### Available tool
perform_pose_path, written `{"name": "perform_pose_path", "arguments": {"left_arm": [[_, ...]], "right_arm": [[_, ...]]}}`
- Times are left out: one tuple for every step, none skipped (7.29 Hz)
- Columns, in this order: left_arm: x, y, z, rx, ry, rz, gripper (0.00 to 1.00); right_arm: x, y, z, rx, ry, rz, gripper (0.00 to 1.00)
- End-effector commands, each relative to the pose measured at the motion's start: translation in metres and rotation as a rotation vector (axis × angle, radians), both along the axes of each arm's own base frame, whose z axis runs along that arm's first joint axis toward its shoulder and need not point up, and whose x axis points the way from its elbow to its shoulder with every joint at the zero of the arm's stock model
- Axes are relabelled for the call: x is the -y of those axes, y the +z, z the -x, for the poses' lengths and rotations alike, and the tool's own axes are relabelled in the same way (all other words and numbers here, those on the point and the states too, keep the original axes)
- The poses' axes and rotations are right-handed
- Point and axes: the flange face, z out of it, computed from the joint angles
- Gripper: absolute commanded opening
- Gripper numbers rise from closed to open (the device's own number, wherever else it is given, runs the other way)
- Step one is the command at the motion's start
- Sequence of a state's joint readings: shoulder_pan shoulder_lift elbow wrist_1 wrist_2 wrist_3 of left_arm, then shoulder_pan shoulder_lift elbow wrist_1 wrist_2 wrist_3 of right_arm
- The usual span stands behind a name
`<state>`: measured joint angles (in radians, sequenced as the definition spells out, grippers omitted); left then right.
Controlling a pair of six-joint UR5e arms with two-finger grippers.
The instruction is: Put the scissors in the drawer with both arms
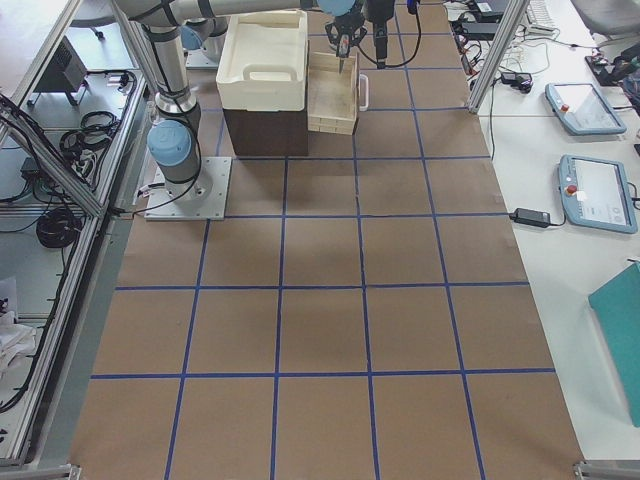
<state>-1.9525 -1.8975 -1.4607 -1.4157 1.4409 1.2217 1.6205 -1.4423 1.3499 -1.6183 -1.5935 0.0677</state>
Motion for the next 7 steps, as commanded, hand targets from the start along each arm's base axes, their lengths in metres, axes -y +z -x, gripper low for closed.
{"name": "perform_pose_path", "arguments": {"left_arm": [[-0.007,-0.015,0.022,0.003,0.003,0.002,0.0],[-0.009,-0.019,0.028,0.002,-0.005,0.005,0.0],[-0.011,-0.022,0.029,0.003,-0.011,0.001,0.0],[-0.017,-0.033,0.029,0.012,-0.018,-0.019,0.0],[-0.021,-0.045,0.027,0.018,-0.025,-0.018,0.0],[-0.021,-0.049,0.027,0.015,-0.024,-0.006,0.0],[-0.021,-0.049,0.027,0.014,-0.024,-0.005,0.0]], "right_arm": [[-0.013,0.002,0.0,-0.006,0.001,-0.054,1.0],[-0.013,0.001,-0.001,0.004,0.005,-0.057,1.0],[-0.018,0.005,-0.001,0.004,0.023,-0.052,1.0],[-0.023,0.012,0.001,0.002,0.052,-0.04,1.0],[-0.023,0.011,0.002,-0.011,0.105,-0.046,1.0],[-0.029,0.004,0.002,-0.006,0.11,-0.106,1.0],[-0.031,0.002,0.0,0.0,0.115,-0.123,1.0]]}}
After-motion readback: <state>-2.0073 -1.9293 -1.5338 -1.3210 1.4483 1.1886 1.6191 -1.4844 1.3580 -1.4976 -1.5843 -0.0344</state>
